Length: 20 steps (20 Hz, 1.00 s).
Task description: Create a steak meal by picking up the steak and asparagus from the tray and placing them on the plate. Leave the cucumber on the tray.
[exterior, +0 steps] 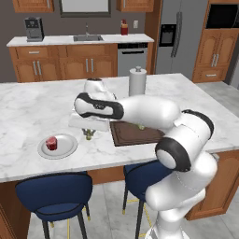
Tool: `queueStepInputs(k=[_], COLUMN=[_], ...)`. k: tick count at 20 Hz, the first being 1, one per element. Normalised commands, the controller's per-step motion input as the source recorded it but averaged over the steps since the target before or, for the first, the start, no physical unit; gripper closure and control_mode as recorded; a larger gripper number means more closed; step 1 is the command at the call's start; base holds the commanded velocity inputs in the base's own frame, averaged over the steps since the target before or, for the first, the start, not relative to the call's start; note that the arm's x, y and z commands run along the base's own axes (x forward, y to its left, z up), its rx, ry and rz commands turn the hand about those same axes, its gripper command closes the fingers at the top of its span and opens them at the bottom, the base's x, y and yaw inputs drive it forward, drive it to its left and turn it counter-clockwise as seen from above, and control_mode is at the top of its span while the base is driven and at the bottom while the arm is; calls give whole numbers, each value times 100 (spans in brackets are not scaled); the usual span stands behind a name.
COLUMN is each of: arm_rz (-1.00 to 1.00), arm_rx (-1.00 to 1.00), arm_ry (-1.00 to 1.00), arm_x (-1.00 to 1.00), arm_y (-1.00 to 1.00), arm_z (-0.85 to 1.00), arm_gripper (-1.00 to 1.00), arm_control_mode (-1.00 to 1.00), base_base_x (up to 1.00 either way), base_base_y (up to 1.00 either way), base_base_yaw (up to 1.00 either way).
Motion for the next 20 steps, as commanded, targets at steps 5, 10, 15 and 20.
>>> queueStepInputs(k=[5,10,15,20], arm_rz=[-4,0,0,0], arm_rx=[-7,-3,0,-2], arm_ry=[0,0,0,-1], arm_x=[13,21,23,24], arm_y=[41,20,8,21], arm_z=[-10,-33,-43,-38], arm_gripper=[100,100,100,100], arm_control_mode=[-100,-100,-100,-100], base_base_x=[0,0,0,0], base_base_y=[0,0,0,0], base_base_yaw=[0,0,0,0])
